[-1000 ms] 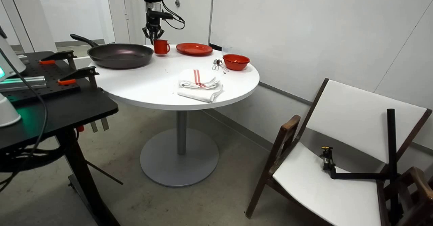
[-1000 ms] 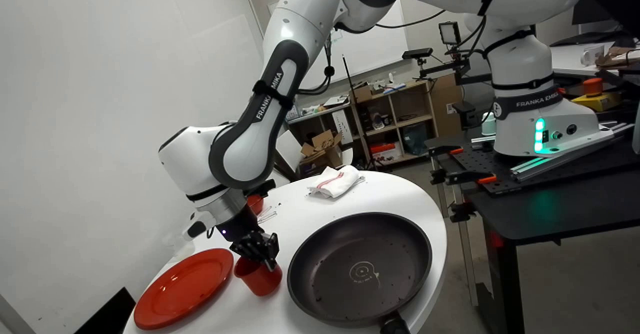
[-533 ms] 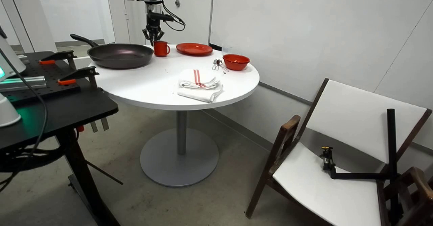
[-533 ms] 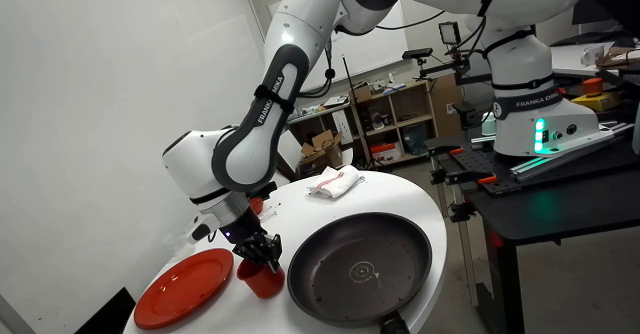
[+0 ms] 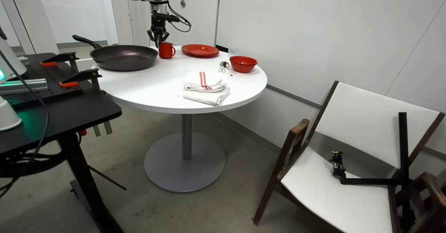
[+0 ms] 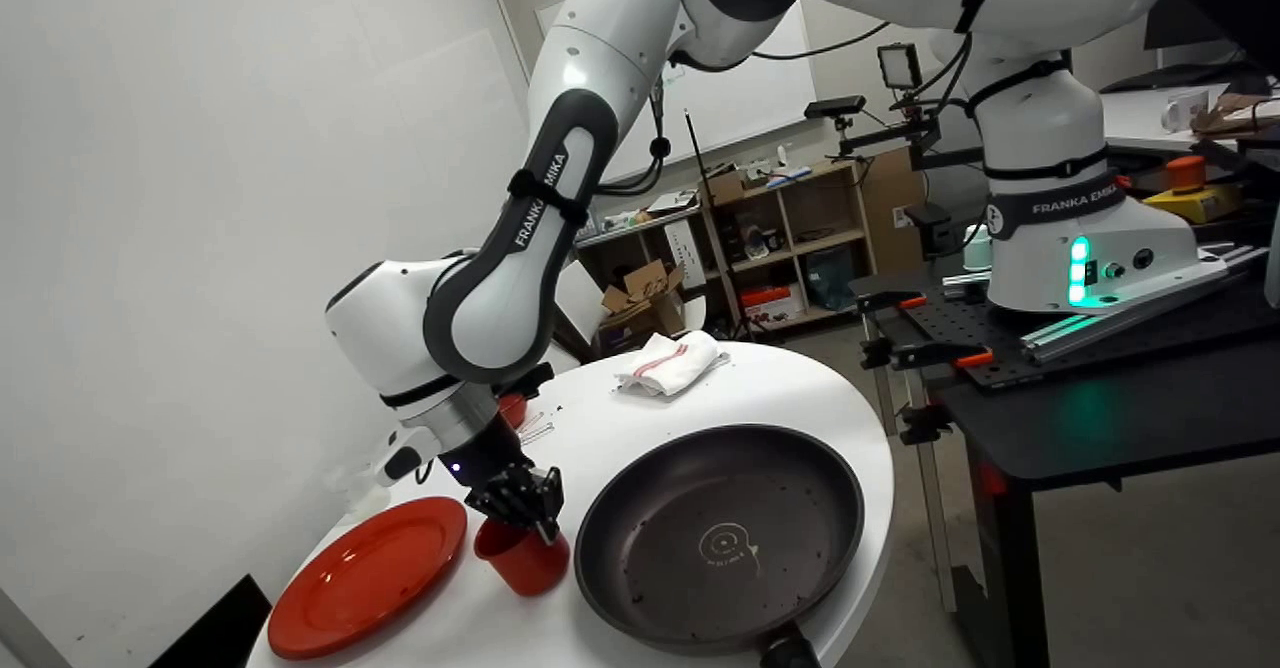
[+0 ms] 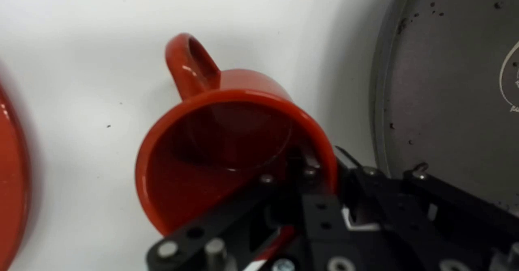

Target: Pick up the red cup and put it on the left side of the table

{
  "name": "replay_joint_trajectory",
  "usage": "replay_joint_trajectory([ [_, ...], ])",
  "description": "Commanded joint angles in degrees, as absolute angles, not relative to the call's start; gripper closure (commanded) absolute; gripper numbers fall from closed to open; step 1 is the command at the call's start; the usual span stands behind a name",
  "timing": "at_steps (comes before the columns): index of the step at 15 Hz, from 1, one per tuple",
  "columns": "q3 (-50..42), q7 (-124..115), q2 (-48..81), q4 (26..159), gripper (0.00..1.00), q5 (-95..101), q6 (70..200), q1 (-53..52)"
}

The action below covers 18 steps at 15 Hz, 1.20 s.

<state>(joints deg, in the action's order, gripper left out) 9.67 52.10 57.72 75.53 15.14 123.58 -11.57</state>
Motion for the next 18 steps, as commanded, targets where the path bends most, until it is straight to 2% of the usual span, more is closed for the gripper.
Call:
replay_joint_trajectory([
  [1, 10.48, 53.95, 58.64, 73.59, 0.79, 14.66, 123.57, -10.72],
  [2, 10.49, 53.68, 58.77, 73.42, 0.64, 14.65, 123.59, -10.91],
  [11, 10.66, 53.57, 58.74, 72.90, 0.01, 14.49, 123.42, -10.97],
  [18, 10.68, 53.31, 58.29, 72.99, 0.00, 14.47, 123.58, -10.98],
])
